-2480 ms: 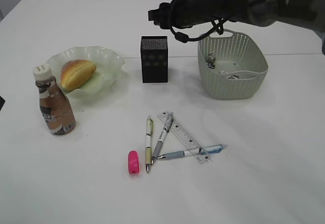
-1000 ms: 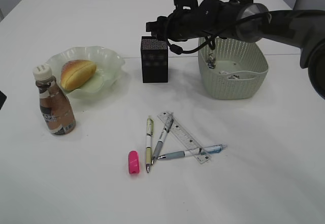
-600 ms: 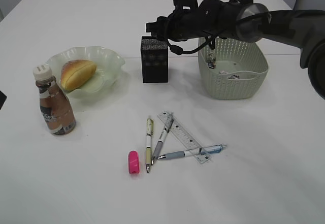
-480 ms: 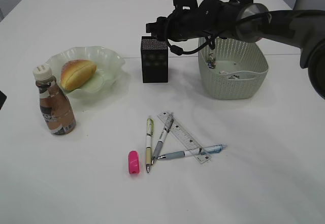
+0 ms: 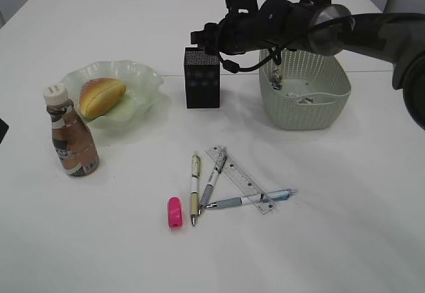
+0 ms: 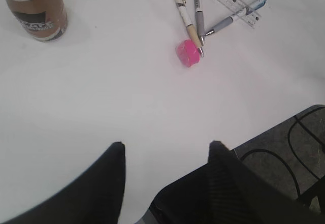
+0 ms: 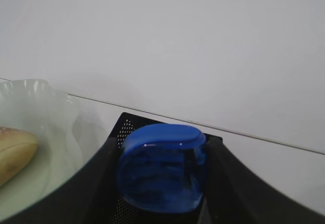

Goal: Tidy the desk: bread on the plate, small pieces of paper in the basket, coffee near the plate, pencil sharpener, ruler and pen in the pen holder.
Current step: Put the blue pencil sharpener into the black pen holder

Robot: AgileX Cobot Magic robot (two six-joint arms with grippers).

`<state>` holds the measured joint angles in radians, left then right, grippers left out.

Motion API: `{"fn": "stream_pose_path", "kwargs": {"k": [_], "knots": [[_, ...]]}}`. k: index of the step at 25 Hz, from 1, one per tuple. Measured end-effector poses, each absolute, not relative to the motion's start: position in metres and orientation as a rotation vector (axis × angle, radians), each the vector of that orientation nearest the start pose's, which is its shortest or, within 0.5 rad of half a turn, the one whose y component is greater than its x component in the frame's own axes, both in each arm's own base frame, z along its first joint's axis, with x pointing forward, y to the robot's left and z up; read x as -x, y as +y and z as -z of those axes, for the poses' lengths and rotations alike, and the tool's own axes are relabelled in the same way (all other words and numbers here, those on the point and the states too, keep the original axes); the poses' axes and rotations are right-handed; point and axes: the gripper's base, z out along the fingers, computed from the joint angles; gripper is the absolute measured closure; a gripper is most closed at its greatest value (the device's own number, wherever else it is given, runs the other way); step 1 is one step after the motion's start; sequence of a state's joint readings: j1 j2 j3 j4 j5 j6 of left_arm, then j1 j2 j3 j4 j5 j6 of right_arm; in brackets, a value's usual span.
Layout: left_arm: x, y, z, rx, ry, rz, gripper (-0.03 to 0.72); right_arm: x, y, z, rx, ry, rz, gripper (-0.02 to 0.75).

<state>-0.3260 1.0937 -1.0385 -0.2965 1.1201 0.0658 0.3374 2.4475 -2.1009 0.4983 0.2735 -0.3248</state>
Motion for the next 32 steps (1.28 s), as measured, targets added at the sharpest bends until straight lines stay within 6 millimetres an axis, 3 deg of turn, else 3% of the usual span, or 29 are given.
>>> {"fn": "stream_pose_path", "kwargs": {"k": [32], "knots": [[-0.1787, -0.0857, -0.3446, -0.422, 2.63, 0.485, 0.308, -0.5319, 0.2017, -0.1879, 0.195, 2.094, -0.517, 0.3]]}}
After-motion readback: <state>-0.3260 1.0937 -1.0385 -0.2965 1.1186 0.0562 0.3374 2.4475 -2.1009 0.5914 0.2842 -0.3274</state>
